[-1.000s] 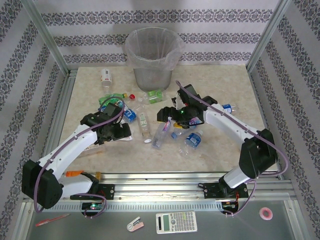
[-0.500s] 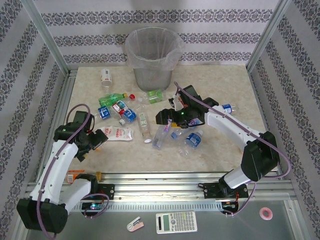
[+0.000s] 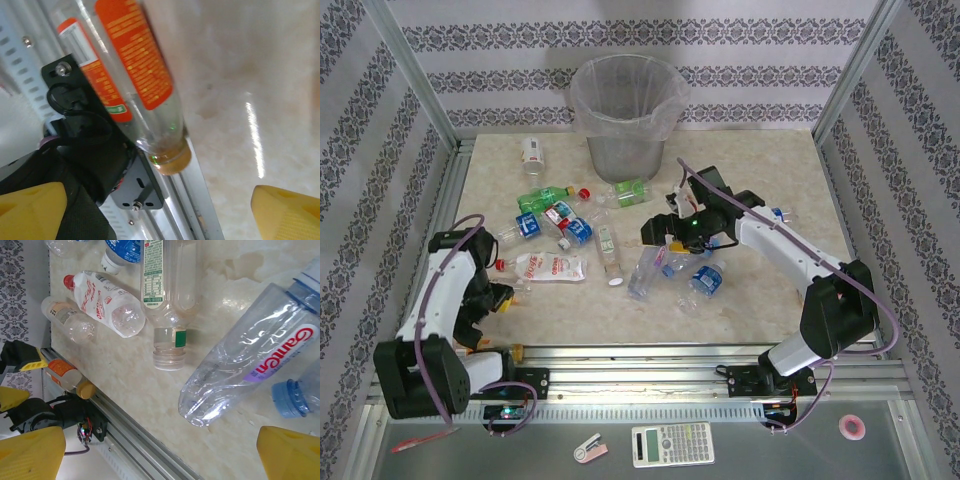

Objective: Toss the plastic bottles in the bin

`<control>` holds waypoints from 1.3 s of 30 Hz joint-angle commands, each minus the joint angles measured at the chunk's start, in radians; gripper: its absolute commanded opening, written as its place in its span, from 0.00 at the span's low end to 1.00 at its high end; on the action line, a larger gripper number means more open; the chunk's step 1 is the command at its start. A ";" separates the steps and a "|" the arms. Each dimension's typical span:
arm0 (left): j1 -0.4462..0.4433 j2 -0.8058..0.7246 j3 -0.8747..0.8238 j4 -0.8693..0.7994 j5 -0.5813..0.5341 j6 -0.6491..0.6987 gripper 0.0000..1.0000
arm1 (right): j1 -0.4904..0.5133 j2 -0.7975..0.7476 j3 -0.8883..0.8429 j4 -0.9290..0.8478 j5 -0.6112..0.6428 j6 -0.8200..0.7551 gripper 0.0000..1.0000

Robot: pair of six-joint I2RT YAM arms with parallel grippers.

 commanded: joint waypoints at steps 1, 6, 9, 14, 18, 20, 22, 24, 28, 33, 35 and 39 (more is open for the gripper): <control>0.063 -0.020 -0.030 -0.130 -0.047 -0.073 0.96 | -0.016 0.010 0.039 -0.037 -0.048 -0.049 0.98; 0.240 -0.027 -0.063 -0.100 -0.076 -0.012 0.98 | -0.033 0.012 0.040 -0.041 -0.069 -0.057 0.98; 0.304 0.008 -0.058 -0.061 -0.109 0.023 0.99 | -0.037 0.018 0.041 -0.044 -0.074 -0.062 0.98; 0.416 0.071 -0.128 0.075 -0.053 0.098 0.99 | -0.038 0.032 0.054 -0.048 -0.081 -0.062 0.98; 0.459 0.077 -0.170 0.153 -0.067 0.132 0.99 | -0.039 0.041 0.067 -0.052 -0.081 -0.060 0.98; 0.467 0.075 -0.174 0.204 -0.043 0.146 0.99 | -0.039 0.042 0.069 -0.051 -0.081 -0.056 0.98; 0.470 0.074 -0.190 0.261 -0.041 0.155 0.99 | -0.037 0.047 0.070 -0.052 -0.081 -0.052 0.98; 0.475 0.085 -0.200 0.307 -0.022 0.169 0.99 | -0.037 0.050 0.070 -0.055 -0.079 -0.050 0.98; 0.480 0.099 -0.274 0.415 0.011 0.158 0.99 | -0.037 0.047 0.071 -0.056 -0.076 -0.041 0.98; 0.489 0.085 -0.369 0.579 0.076 0.183 1.00 | -0.037 0.049 0.090 -0.070 -0.069 -0.041 0.98; 0.489 0.063 -0.369 0.632 0.105 0.219 0.93 | -0.037 0.051 0.100 -0.072 -0.069 -0.042 0.98; 0.488 -0.023 -0.357 0.694 0.195 0.259 0.72 | -0.039 0.072 0.132 -0.087 -0.060 -0.044 0.98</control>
